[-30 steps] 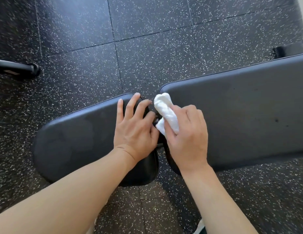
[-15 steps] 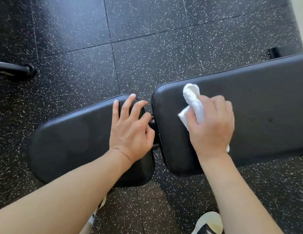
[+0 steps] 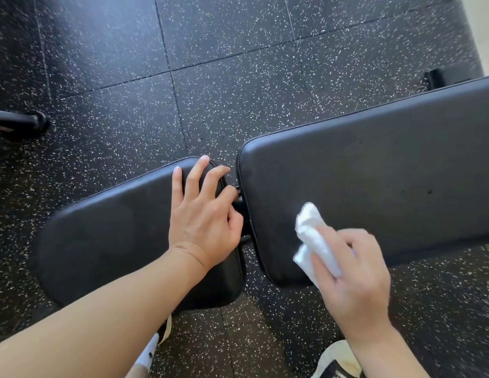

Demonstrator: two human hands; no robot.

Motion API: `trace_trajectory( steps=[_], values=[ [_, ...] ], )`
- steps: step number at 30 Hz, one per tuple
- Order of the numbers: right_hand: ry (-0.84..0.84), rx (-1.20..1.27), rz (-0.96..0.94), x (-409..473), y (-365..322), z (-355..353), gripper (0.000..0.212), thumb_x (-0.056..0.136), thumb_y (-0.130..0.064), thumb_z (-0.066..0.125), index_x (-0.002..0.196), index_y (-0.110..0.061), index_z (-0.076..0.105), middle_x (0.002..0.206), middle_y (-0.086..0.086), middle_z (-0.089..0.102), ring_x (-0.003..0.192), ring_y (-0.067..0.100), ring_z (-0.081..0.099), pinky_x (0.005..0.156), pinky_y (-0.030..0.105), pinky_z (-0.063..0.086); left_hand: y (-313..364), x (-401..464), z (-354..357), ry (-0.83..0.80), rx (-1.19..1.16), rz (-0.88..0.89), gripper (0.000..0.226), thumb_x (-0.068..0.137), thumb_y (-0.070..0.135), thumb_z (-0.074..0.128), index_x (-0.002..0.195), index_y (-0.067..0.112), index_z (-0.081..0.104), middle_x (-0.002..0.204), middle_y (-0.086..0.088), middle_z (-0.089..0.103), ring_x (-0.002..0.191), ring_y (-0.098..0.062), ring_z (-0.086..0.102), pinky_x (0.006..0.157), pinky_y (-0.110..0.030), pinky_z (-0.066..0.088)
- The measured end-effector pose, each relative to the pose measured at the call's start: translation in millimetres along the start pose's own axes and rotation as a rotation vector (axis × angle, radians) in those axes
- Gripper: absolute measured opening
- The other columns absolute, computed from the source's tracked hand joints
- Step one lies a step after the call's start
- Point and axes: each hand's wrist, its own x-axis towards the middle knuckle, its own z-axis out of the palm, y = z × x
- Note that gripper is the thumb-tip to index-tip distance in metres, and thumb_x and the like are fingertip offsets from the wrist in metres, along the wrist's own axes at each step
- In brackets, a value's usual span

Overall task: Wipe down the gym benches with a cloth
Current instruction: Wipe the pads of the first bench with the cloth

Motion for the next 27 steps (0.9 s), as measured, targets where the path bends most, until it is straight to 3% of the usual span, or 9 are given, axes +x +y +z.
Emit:
trace_trajectory(
  steps=[6, 11, 14, 18, 21, 24, 27],
  values=[
    [0.061, -0.133, -0.065, 51, -5, 14, 0.022, 0.098, -0.016, 0.056, 0.106, -0.013, 0.076, 0.083, 0.004, 0.05, 0.071, 0.023, 0.034, 0.062, 0.041, 0.035, 1, 0, 1, -0.002, 0.0, 0.002, 0.018, 0.083, 0.024, 0.058, 0.094, 0.02, 0.071, 0.141, -0.004, 0.058, 0.15, -0.038, 0.035, 0.125, -0.066, 0.015],
    [-0.024, -0.289, 0.091, 172, -10, 52, 0.037, 0.095, -0.031, 0.036, 0.108, -0.019, 0.068, 0.094, 0.007, 0.057, 0.087, 0.03, 0.047, 0.077, 0.04, 0.039, 0, 1, 0, -0.002, 0.009, 0.003, 0.016, 0.083, 0.025, 0.058, 0.093, 0.02, 0.07, 0.141, -0.003, 0.057, 0.15, -0.038, 0.034, 0.125, -0.065, 0.015],
    [-0.003, -0.189, 0.115, 203, -19, 62, 0.034, 0.094, -0.032, 0.043, 0.098, -0.011, 0.069, 0.097, 0.012, 0.06, 0.088, 0.033, 0.053, 0.074, 0.043, 0.041, 1, 0, 0, -0.004, 0.016, 0.006, 0.017, 0.082, 0.025, 0.057, 0.093, 0.02, 0.07, 0.141, -0.003, 0.057, 0.15, -0.039, 0.035, 0.124, -0.066, 0.016],
    [0.043, -0.116, 0.055, 145, -26, 45, 0.022, 0.097, -0.02, 0.054, 0.106, -0.009, 0.071, 0.088, 0.013, 0.053, 0.077, 0.033, 0.047, 0.069, 0.046, 0.043, 0, 0, 1, -0.005, 0.011, 0.003, 0.019, 0.083, 0.026, 0.055, 0.093, 0.021, 0.07, 0.141, -0.003, 0.057, 0.15, -0.038, 0.034, 0.125, -0.065, 0.014],
    [-0.059, -0.033, -0.051, 52, -27, 18, 0.032, 0.102, -0.02, 0.053, 0.127, -0.013, 0.072, 0.088, 0.005, 0.051, 0.072, 0.028, 0.043, 0.066, 0.041, 0.039, -1, 0, 3, -0.006, 0.011, 0.002, 0.02, 0.083, 0.026, 0.055, 0.094, 0.021, 0.071, 0.141, -0.003, 0.056, 0.151, -0.037, 0.033, 0.126, -0.065, 0.013],
    [-0.131, 0.017, -0.086, -5, -9, -6, 0.029, 0.099, -0.017, 0.064, 0.126, -0.016, 0.075, 0.091, 0.0, 0.055, 0.072, 0.025, 0.047, 0.063, 0.045, 0.042, -1, -1, 4, 0.001, 0.008, 0.006, 0.02, 0.084, 0.025, 0.054, 0.095, 0.02, 0.071, 0.141, -0.003, 0.056, 0.151, -0.037, 0.033, 0.125, -0.066, 0.014],
    [-0.12, -0.031, -0.172, 11, 1, -6, 0.028, 0.098, -0.013, 0.063, 0.122, -0.013, 0.077, 0.088, 0.003, 0.056, 0.07, 0.026, 0.046, 0.06, 0.045, 0.04, -2, -1, 4, 0.005, 0.013, 0.01, 0.02, 0.084, 0.025, 0.054, 0.094, 0.019, 0.07, 0.141, -0.004, 0.056, 0.151, -0.038, 0.034, 0.125, -0.066, 0.014]
  ],
)
